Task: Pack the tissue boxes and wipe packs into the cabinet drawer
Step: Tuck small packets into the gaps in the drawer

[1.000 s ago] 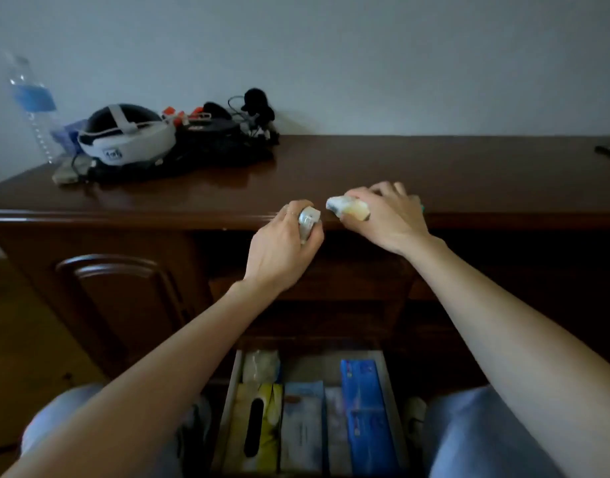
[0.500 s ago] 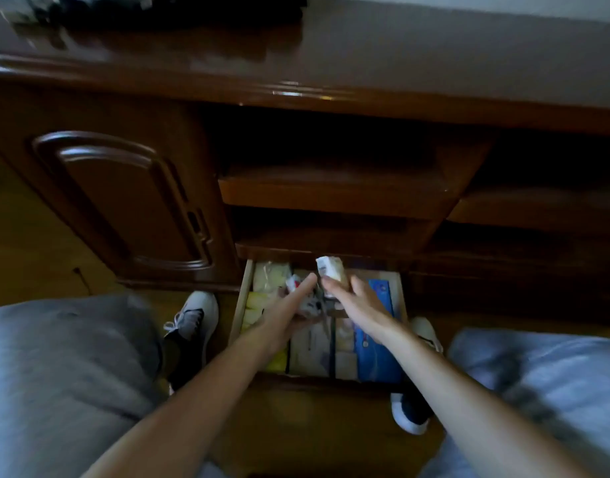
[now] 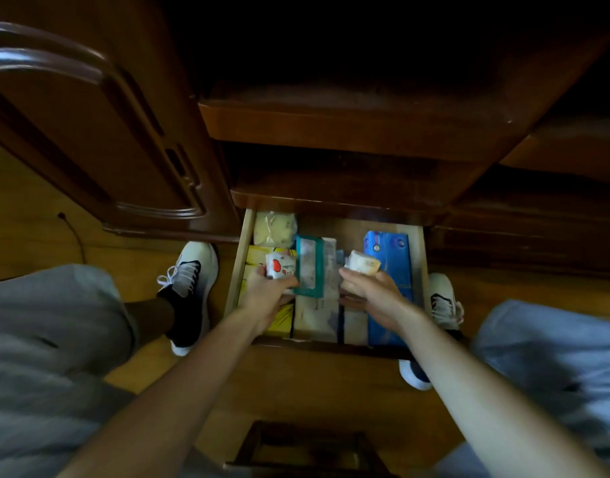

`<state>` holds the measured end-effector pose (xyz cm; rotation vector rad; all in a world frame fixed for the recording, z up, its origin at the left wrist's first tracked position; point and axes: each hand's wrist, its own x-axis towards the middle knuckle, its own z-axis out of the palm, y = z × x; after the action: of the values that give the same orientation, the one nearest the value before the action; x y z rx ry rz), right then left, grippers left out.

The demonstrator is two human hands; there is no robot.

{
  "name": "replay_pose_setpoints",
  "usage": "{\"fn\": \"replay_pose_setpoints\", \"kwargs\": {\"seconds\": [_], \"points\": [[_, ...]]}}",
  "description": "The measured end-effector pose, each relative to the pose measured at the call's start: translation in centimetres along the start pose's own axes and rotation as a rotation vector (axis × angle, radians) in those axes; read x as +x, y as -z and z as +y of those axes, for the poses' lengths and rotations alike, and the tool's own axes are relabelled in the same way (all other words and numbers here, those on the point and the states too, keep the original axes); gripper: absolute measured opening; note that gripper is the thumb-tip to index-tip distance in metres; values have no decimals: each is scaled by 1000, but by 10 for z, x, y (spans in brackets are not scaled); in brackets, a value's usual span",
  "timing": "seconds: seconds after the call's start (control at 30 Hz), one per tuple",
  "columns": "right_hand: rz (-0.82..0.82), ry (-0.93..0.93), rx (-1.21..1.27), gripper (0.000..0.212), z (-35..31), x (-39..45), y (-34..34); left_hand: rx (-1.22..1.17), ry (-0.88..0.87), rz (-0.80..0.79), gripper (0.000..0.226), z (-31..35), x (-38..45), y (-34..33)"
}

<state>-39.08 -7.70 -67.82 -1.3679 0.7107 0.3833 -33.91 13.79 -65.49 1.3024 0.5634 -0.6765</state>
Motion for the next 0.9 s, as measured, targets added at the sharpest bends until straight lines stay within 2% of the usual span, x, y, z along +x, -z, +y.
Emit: {"fn": "replay_pose_setpoints", "kwargs": {"seconds": [0.03,0.1,0.17,0.27,0.33,0.47,0.6,0.7,0.8,0.9], "points": [[-34,-7,44,47,3,0,0,81,-4,-24,41,-4,0,1],[28,8,8,46,5,1,-3,322,-43,-56,44,-11,-1,3],[77,-1,-36,44,6,2,-5,442,-88,-45,44,-15,-2,4],[150,-11,-37,36,12,3,-6,554,-225,101,33,-14,-4,7],[193,-50,-52,35,19,3,-8,544,-264,193,25,-12,-2,13],[270,-126,-233,44,30,6,-22,376,-174,239,19,-9,2,21],[436,65,-401,38,20,4,-34,383,-187,222,23,-13,2,20],[604,249,-749,38,4,5,-31,450,-221,225,18,-15,4,16],[518,252,-997,48,3,9,-38,678,-313,226,13,-15,4,16],[261,202,-922,45,26,12,-57,909,-397,227,15,-20,3,22]]}}
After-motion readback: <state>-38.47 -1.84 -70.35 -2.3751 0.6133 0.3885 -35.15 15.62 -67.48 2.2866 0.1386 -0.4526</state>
